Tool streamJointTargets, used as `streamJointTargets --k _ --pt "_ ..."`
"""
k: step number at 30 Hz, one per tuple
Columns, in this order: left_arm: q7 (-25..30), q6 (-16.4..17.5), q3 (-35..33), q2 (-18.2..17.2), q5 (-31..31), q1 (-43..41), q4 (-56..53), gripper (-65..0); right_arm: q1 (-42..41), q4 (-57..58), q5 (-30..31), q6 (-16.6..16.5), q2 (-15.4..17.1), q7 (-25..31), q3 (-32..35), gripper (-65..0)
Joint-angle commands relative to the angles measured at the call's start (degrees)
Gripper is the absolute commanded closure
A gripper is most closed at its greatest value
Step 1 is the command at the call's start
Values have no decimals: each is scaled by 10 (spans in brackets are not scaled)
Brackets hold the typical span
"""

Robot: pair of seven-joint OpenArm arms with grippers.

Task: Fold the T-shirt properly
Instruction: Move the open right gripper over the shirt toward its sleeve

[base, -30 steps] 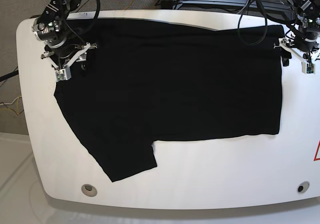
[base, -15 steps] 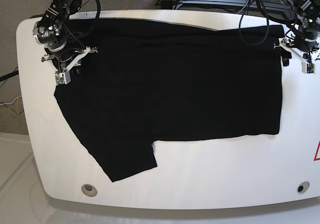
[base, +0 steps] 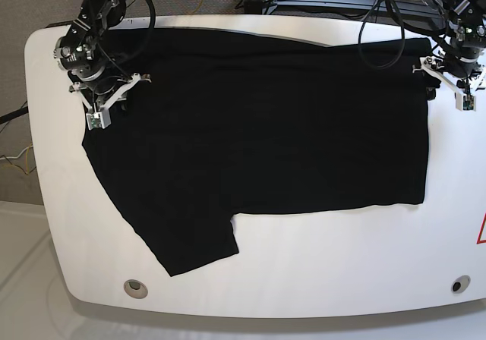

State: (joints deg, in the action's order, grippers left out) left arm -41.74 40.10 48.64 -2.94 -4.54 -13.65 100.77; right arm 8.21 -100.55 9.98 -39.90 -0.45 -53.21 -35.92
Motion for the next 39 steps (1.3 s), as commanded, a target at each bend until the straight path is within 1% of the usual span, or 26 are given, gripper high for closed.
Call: streamJointTargets --k 1,6,14,17,23,27,36,39 --pt "12 -1 2 -7 -8 1 12 -392 -14 1 9 -1 2 11 0 -89" --pt "12 -1 4 -8 -8 1 12 -392 -26 4 7 -1 -8 11 21 -88" --pt "12 -1 5 -9 -8 1 12 -392 -32 3 11 -1 -13 13 84 -89" --pt "12 -1 5 -10 -8 1 12 -392 -40 3 9 -1 -23 13 106 -89" --pt "12 -1 6 -10 -8 -8 12 -392 -58 4 8 -1 -40 13 111 -92" --pt "12 -1 6 -10 -8 -10 12 -392 -71 4 8 -1 -43 13 112 -92" --pt "12 -1 5 -9 -8 -11 12 -392 -105 30 7 -1 -38 13 108 -92" --pt "12 -1 4 -9 -8 -11 13 -392 -104 19 11 -1 -20 13 106 -92"
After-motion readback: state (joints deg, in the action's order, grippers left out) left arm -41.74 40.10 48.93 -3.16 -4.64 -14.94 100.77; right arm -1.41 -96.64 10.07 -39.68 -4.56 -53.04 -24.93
